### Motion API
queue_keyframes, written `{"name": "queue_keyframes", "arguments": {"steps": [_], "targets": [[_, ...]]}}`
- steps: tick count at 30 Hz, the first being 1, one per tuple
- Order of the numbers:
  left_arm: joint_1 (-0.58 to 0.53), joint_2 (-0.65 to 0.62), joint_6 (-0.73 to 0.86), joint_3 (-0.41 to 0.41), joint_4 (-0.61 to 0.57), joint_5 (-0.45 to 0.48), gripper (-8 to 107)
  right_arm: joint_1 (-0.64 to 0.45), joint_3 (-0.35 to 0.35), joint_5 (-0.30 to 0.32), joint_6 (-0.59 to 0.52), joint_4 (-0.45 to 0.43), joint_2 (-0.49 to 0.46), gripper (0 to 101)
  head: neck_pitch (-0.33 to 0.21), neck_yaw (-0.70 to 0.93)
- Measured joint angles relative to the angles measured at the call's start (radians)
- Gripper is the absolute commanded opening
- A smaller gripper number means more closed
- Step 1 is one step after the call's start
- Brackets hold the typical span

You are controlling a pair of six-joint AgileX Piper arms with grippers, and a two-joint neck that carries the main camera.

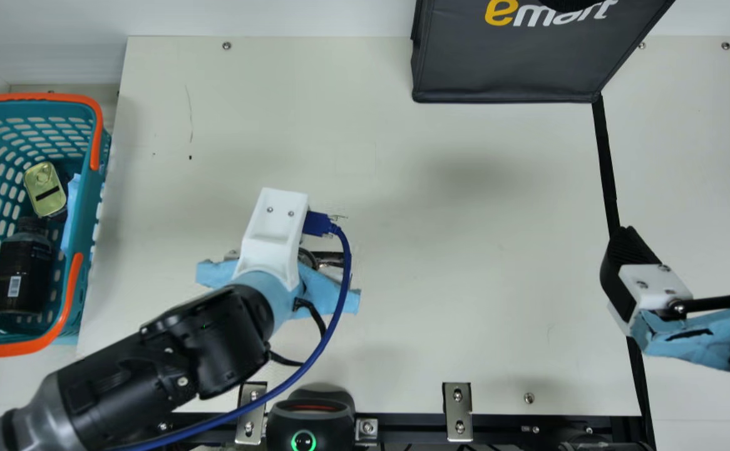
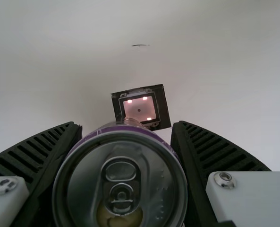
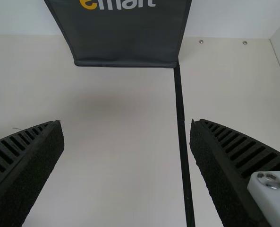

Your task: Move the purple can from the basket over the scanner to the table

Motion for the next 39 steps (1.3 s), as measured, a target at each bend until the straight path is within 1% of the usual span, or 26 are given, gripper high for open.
{"name": "queue_keyframes", "arguments": {"steps": [12, 18, 29, 39], "targets": [[0.070, -0.050, 0.358, 0.036, -0.134, -0.069, -8, 0.000, 0.000, 0.001, 0.000, 0.000, 0.000, 95, 0.000, 0.000], [0.109, -0.073, 0.553, 0.048, -0.230, -0.091, -8, 0.000, 0.000, 0.001, 0.000, 0.000, 0.000, 95, 0.000, 0.000], [0.186, -0.101, 0.963, 0.065, -0.413, -0.106, -8, 0.000, 0.000, 0.001, 0.000, 0.000, 0.000, 95, 0.000, 0.000], [0.256, -0.104, 1.330, 0.064, -0.542, -0.095, -8, 0.000, 0.000, 0.001, 0.000, 0.000, 0.000, 95, 0.000, 0.000]]}}
